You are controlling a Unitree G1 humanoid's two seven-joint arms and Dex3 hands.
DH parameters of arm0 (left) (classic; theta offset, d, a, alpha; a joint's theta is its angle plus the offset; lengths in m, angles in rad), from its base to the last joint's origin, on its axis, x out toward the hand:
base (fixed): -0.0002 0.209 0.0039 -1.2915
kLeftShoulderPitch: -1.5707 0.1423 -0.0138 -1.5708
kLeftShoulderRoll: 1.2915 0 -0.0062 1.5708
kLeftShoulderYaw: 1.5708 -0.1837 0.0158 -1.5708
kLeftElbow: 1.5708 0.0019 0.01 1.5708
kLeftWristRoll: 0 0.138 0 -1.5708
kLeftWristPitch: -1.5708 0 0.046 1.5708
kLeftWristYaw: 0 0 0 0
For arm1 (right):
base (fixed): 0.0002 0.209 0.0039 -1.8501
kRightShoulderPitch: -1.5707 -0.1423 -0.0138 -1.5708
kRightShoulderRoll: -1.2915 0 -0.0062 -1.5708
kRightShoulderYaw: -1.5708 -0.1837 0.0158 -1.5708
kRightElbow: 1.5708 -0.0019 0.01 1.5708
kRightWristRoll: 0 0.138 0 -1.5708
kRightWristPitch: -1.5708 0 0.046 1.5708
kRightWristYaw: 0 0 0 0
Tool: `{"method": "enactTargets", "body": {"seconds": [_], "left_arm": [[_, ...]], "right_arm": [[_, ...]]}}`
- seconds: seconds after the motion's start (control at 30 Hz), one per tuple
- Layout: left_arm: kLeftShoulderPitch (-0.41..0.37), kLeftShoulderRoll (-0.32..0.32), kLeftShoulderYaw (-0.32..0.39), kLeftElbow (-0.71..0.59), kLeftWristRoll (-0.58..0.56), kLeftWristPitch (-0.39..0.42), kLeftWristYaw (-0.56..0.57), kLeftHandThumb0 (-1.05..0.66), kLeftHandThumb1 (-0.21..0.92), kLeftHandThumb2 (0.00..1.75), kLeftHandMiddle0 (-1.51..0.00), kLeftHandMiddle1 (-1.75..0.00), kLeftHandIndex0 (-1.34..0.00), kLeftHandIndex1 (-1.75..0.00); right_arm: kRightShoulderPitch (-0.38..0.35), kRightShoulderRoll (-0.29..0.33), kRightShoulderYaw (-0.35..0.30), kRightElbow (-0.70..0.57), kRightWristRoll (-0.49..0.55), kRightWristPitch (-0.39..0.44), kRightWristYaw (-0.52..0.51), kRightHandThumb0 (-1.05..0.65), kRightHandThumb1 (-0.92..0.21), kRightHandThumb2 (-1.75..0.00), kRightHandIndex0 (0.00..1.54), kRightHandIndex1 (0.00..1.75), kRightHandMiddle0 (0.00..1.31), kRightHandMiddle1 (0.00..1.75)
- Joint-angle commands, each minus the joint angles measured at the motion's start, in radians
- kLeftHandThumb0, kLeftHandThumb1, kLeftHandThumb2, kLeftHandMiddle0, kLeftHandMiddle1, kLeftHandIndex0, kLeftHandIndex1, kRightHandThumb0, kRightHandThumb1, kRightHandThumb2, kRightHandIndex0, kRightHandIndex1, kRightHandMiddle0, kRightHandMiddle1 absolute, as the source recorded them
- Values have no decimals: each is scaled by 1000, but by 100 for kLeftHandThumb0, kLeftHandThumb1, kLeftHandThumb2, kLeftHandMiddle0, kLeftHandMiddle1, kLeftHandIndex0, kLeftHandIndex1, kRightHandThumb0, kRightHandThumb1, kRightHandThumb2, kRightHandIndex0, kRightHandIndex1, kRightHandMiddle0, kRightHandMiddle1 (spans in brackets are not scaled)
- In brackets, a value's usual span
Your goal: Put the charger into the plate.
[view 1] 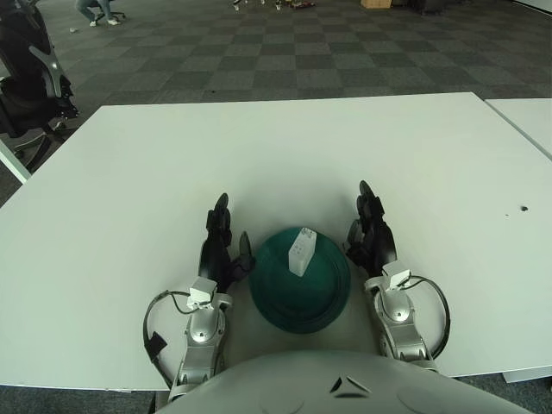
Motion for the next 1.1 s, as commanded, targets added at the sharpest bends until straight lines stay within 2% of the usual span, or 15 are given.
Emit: {"method": "enactTargets", "body": {"seconds": [0.0, 0.47, 1.07], "left_arm": [[-2, -3, -3, 27, -12, 16, -6, -84, 92, 104, -19, -2, 0, -45], [19, -9, -7, 40, -28, 21, -7, -83, 92, 101, -21, -2, 0, -51], [48, -11, -22, 40, -47, 1, -20, -85, 92, 99, -22, 0, 0, -53]], "right_arm": [[53, -51, -39, 157, -20, 34, -1, -102, -92, -97, 4, 1, 0, 30], [56, -48, -65, 140, 53, 31, 89, -100, -92, -84, 6, 1, 0, 31], [40, -71, -57, 175, -31, 3, 49, -95, -92, -89, 8, 1, 0, 38]]}}
